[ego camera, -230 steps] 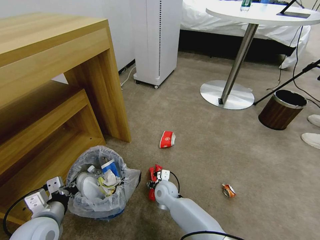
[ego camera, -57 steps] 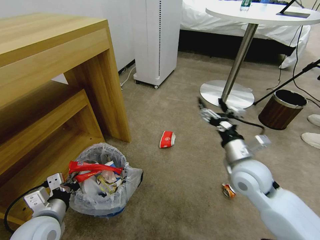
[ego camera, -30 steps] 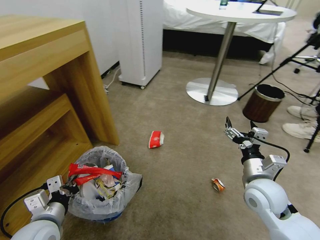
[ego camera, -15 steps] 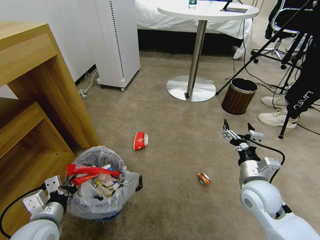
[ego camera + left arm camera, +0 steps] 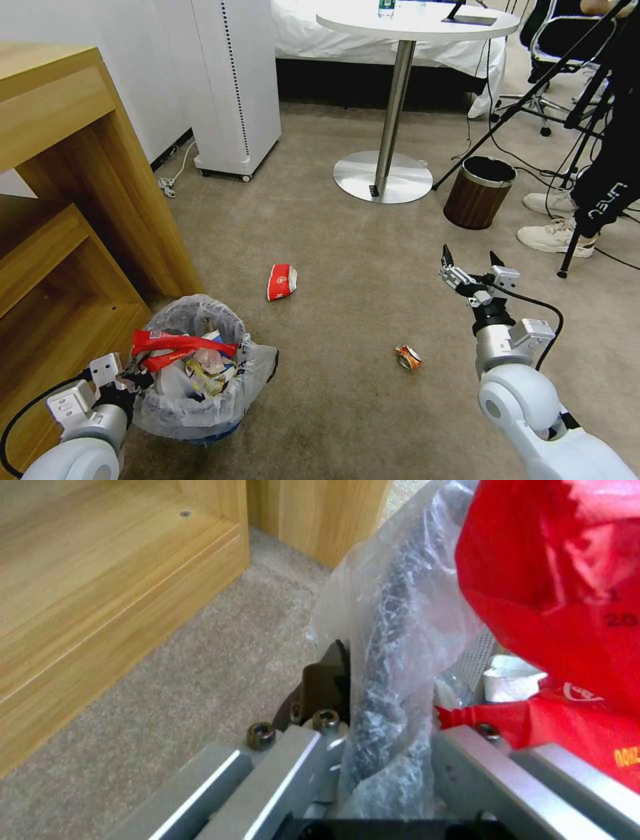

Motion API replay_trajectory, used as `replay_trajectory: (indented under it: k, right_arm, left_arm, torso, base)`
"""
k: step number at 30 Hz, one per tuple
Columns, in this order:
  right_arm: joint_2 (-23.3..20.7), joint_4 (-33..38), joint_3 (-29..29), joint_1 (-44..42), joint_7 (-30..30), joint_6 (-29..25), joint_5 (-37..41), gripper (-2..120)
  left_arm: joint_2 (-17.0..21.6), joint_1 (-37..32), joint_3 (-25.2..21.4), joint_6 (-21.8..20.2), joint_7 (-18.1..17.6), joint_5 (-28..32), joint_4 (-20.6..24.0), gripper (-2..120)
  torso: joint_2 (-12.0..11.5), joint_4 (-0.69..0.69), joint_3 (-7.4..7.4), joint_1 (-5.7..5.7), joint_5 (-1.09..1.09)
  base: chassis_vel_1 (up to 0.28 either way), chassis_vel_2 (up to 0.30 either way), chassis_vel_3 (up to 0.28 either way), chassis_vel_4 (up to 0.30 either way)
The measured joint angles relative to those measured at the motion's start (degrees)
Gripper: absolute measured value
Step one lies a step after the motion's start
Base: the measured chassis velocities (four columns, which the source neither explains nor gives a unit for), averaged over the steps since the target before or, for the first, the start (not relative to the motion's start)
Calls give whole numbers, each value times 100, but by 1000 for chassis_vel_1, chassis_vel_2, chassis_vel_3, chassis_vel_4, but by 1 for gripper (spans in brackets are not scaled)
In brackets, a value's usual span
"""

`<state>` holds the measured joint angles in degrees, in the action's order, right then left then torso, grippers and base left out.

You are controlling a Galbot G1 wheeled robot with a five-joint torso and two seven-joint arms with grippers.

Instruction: Pick up the trash bin and place the garbage on the floor into it.

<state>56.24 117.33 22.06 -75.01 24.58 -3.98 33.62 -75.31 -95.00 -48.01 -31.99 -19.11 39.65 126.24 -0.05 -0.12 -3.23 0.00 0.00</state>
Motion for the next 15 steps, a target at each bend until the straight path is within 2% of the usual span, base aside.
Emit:
replay_trajectory:
  k: [5, 12, 15]
  right_arm:
    - [-14, -8, -26, 6, 2, 0, 3, 100]
    - [-22, -105, -175, 60, 7, -149, -79, 100]
    - [-75, -114, -298, 126, 46, -47, 69, 100]
  left_arm:
    - [-8, 8, 0, 15, 1, 1, -11, 1]
    - [-4, 8, -3, 52, 8, 1, -44, 1]
    - [-7, 12, 1, 54, 9, -7, -50, 1]
  torso:
    - [0, 0, 0, 0, 0]
    - [0, -1, -2, 1, -1]
    - [-1, 0, -4, 1, 2]
  base:
    - [-116, 123, 97, -105]
    - [-191, 188, 198, -176]
    - [-84, 88, 110, -85]
